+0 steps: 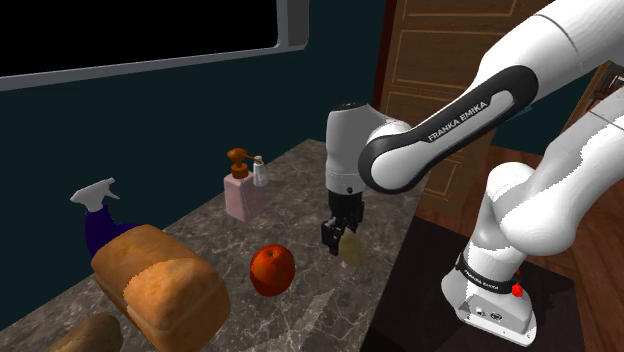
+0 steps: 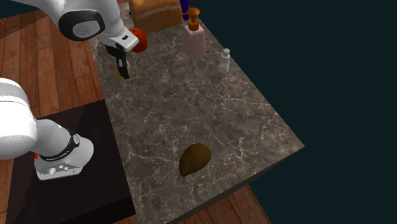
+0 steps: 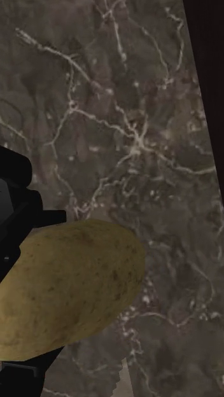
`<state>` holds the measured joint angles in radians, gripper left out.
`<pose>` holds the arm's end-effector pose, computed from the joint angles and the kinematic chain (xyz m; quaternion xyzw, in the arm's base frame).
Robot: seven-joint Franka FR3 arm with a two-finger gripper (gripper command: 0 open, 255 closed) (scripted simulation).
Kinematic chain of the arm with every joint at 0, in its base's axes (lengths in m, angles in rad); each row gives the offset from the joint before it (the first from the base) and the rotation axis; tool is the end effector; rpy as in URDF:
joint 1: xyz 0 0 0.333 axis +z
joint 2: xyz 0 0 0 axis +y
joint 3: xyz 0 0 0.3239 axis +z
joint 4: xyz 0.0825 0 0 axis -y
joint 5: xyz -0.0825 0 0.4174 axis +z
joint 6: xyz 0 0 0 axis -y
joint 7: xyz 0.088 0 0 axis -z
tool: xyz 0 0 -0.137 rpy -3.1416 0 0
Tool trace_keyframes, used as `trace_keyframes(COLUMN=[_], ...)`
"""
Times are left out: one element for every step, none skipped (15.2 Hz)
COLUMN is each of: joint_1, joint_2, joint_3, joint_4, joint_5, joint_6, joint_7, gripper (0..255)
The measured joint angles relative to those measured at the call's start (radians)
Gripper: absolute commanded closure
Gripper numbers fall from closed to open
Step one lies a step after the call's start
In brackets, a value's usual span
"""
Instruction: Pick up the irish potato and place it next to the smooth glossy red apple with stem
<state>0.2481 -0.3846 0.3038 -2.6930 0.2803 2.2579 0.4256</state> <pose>0.3409 0.2116 0.2970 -0.9975 0.0414 0.0472 0.0309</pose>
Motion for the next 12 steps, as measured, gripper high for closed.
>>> trace_keyframes(joint_1=[0.0, 0.001, 0.001, 0.0, 0.0, 0.001, 0.001, 0.001, 0.001, 0.001, 0.001, 0.001], joint_2=[0.002, 0.002, 0.003, 0.004, 0.005, 0.004, 0.003, 0.002, 0.002, 0.002, 0.002, 0.002], joint_3=[0.001, 0.001, 0.0, 0.0, -0.001, 0.0, -0.001, -0.001, -0.002, -0.002, -0.002, -0.002], joint_4=[-0.001, -0.002, -0.002, -0.002, -0.002, -0.003, -0.004, -0.009, -0.013, -0.014, -0.015, -0.016], joint_5=[0.001, 0.001, 0.001, 0.001, 0.001, 0.001, 0.001, 0.001, 0.001, 0.001, 0.001, 0.001], joint_6=[0.005, 0.009, 0.009, 0.012, 0.013, 0.014, 0.013, 0.011, 0.01, 0.009, 0.009, 0.009], joint_7=[0.001, 0.0, 0.0, -0.001, -0.002, -0.001, -0.002, -0.004, -0.005, -0.005, -0.005, -0.005], gripper=[255, 255, 255, 255, 255, 255, 0, 0, 0, 0, 0, 0])
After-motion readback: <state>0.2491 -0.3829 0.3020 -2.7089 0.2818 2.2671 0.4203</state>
